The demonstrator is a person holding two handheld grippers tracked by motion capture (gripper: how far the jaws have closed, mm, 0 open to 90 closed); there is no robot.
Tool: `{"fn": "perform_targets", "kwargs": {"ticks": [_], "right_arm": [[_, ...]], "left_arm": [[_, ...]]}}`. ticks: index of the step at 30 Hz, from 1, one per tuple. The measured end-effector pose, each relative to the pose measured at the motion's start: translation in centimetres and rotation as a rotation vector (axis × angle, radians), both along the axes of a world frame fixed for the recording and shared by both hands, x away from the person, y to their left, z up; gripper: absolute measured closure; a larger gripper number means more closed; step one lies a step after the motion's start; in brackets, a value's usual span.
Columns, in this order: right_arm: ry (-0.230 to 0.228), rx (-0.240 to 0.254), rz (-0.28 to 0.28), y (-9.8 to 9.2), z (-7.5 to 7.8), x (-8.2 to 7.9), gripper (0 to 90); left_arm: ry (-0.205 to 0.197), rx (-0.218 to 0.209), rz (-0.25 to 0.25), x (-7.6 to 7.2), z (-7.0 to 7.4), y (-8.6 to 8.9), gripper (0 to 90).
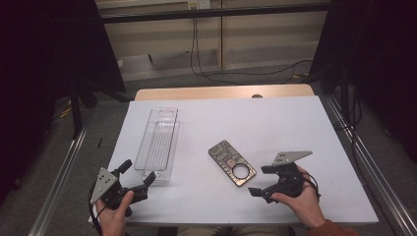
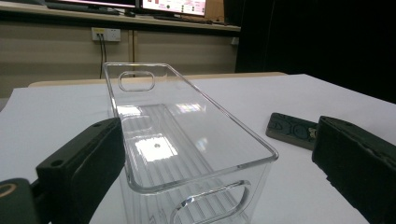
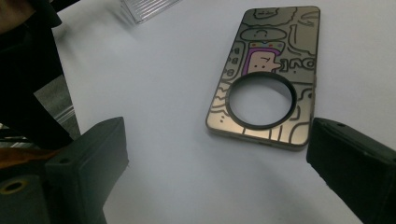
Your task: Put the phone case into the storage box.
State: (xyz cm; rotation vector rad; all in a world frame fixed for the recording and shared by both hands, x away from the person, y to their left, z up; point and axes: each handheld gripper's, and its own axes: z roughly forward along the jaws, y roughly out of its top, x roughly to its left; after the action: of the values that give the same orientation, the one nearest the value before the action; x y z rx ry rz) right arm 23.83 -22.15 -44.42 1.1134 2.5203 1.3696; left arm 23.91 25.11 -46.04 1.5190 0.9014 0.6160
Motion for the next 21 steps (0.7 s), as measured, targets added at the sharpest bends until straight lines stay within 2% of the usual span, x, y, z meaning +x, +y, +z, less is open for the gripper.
{"fn": "perform_targets", "kwargs": {"ticks": [5, 7, 10, 14, 16, 17, 18, 21], "right_arm": [[0.001, -0.031, 0.027, 1.1, 0.1, 0.5, 8.8], [0.002, -0.05, 0.04, 2.0, 0.0, 1.0, 16.4], [0.007, -0.072, 0.071, 2.9, -0.2, 1.4, 17.5], [0.018, -0.076, 0.094, 3.7, -0.2, 1.8, 22.3], [0.05, -0.069, 0.106, 4.4, -0.1, 2.1, 25.8], [0.05, -0.069, 0.106, 4.4, -0.1, 2.1, 25.8], [0.051, -0.076, 0.113, 4.9, 0.0, 2.2, 26.8], [0.05, -0.077, 0.137, 5.6, 0.0, 2.6, 29.0]], "left_arm": [[-0.001, 0.009, 0.0, 0.0, 0.0, 0.1, 2.8], [0.0, 0.006, 0.0, 0.0, 0.0, 0.1, 2.8], [-0.003, 0.005, 0.0, 0.0, 0.0, 0.0, 2.8], [-0.001, -0.001, -0.003, 0.0, 0.0, 0.0, 2.8], [-0.002, 0.01, -0.002, 0.0, 0.0, 0.1, 2.8], [0.0, 0.005, 0.001, -0.1, 0.0, 0.0, 2.8], [-0.001, 0.01, -0.021, -0.1, 0.0, 0.1, 2.8], [-0.002, 0.009, -0.02, -0.1, 0.0, 0.1, 2.8]]}}
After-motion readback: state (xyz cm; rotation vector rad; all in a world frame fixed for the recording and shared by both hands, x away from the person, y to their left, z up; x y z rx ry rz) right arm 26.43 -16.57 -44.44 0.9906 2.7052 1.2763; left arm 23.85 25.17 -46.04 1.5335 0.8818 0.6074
